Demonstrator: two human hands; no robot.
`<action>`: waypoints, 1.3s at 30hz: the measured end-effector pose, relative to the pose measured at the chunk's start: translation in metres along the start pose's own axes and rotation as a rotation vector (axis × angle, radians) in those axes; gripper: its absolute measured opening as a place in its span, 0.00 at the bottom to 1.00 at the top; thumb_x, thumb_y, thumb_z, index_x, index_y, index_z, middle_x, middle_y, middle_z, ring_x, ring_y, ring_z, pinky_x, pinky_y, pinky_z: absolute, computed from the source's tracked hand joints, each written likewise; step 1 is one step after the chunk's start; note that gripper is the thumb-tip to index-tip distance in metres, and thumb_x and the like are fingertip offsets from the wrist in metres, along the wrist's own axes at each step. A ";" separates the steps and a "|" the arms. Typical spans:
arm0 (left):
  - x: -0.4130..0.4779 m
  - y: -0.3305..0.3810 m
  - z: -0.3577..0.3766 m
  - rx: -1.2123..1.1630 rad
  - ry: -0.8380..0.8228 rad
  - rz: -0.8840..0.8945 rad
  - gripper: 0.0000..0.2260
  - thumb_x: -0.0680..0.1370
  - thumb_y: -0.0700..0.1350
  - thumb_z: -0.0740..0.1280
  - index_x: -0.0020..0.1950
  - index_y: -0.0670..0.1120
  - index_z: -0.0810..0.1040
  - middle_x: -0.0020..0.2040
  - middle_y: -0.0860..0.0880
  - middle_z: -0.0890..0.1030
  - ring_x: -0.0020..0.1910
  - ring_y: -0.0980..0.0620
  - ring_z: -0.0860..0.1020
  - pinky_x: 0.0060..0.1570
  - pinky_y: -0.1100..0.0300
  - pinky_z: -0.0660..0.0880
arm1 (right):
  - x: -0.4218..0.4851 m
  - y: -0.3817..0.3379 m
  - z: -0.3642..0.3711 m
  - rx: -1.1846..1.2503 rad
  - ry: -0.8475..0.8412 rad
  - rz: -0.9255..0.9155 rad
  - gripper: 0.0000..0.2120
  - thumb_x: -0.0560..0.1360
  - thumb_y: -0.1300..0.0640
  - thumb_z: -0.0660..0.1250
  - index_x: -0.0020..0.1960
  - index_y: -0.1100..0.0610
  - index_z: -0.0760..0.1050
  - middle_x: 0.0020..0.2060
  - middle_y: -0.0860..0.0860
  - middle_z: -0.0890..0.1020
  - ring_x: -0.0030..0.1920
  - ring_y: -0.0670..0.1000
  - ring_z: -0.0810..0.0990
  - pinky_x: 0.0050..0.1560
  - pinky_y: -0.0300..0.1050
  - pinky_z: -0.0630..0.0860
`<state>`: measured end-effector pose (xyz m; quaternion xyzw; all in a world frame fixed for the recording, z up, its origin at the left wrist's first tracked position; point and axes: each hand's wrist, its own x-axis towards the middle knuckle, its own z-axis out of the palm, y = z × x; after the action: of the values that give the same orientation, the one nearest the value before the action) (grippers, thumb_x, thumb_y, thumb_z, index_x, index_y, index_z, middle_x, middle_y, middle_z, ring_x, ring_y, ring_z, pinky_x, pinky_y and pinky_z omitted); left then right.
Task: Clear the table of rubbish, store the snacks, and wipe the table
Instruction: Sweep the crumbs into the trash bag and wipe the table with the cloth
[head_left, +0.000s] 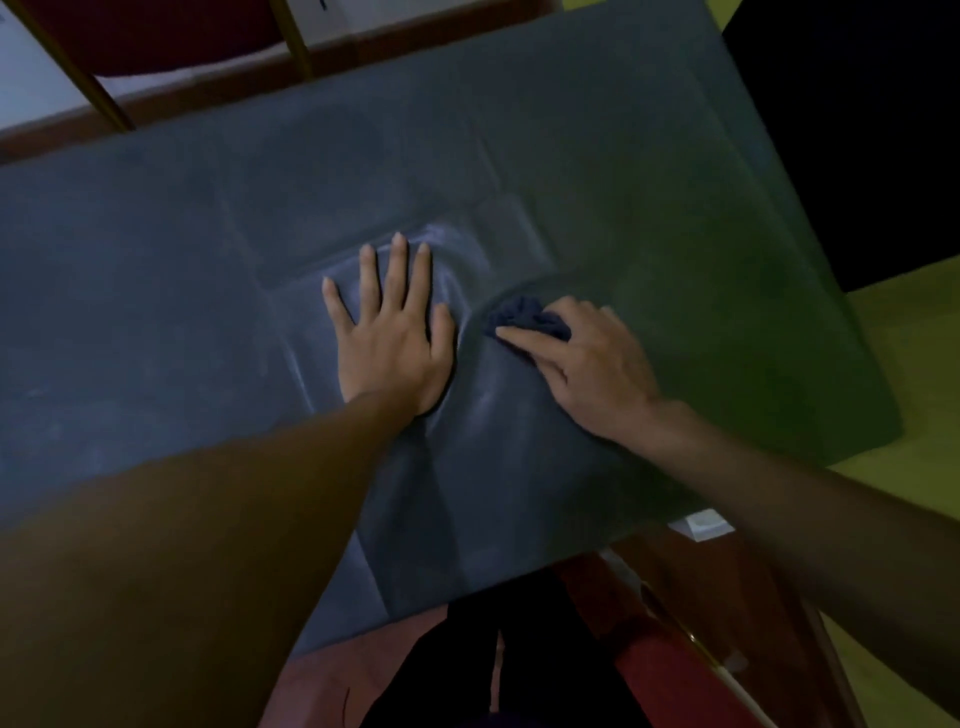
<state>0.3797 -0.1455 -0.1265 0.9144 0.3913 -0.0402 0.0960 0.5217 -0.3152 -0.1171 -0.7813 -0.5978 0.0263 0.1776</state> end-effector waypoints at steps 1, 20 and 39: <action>0.000 0.000 0.000 -0.003 -0.001 -0.001 0.27 0.82 0.57 0.42 0.81 0.53 0.44 0.82 0.53 0.43 0.80 0.48 0.40 0.74 0.35 0.40 | 0.013 0.010 0.000 -0.036 0.022 0.030 0.18 0.78 0.55 0.62 0.66 0.44 0.78 0.48 0.56 0.77 0.45 0.59 0.75 0.45 0.53 0.71; 0.003 -0.003 -0.010 0.028 -0.093 0.011 0.29 0.83 0.58 0.47 0.81 0.51 0.44 0.82 0.51 0.44 0.80 0.47 0.40 0.74 0.35 0.44 | 0.207 0.035 0.027 -0.003 0.054 0.194 0.17 0.79 0.52 0.59 0.65 0.43 0.78 0.54 0.56 0.75 0.52 0.61 0.74 0.52 0.55 0.70; 0.007 -0.002 -0.016 0.034 -0.147 -0.010 0.29 0.82 0.59 0.47 0.82 0.52 0.45 0.82 0.51 0.46 0.80 0.47 0.40 0.75 0.35 0.43 | 0.281 0.052 0.040 0.021 -0.060 -0.099 0.21 0.80 0.42 0.53 0.66 0.43 0.77 0.55 0.57 0.75 0.54 0.61 0.74 0.53 0.53 0.70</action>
<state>0.3826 -0.1359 -0.1126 0.9086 0.3870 -0.1142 0.1084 0.6398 -0.0518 -0.1224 -0.7478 -0.6403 0.0473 0.1691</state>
